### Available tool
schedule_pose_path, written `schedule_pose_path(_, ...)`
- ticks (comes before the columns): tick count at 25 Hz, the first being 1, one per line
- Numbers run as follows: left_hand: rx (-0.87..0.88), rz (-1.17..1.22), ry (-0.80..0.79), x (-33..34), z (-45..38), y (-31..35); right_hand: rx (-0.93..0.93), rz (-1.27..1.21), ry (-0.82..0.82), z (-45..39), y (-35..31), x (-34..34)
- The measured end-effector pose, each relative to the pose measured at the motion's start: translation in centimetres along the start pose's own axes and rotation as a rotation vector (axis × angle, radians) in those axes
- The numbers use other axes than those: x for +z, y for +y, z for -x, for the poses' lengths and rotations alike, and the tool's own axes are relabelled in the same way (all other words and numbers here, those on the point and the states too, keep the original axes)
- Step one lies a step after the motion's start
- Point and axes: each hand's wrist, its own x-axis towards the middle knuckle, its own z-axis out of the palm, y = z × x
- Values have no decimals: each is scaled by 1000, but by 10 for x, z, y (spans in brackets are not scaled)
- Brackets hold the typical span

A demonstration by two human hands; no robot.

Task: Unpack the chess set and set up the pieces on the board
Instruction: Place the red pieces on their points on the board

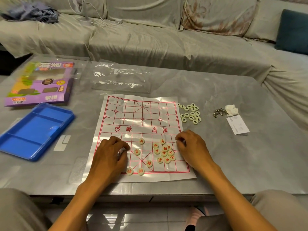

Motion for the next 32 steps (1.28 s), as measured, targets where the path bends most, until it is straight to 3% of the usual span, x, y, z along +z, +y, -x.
schedule_pose_path(4,2,10,8,0,1,0,-139,-52,-35,7,-7,6)
schedule_pose_path(8,32,22,-8,-2,-2,0,8,27,176,-27,22,-9)
schedule_pose_path(12,33,44,-13,-4,-4,-1,69,265,49,-70,43,-23)
schedule_pose_path(18,46,29,0,-3,-8,0,70,133,71,-98,57,-39)
schedule_pose_path(32,74,-26,-46,-5,-10,1,108,182,41,-111,41,-46)
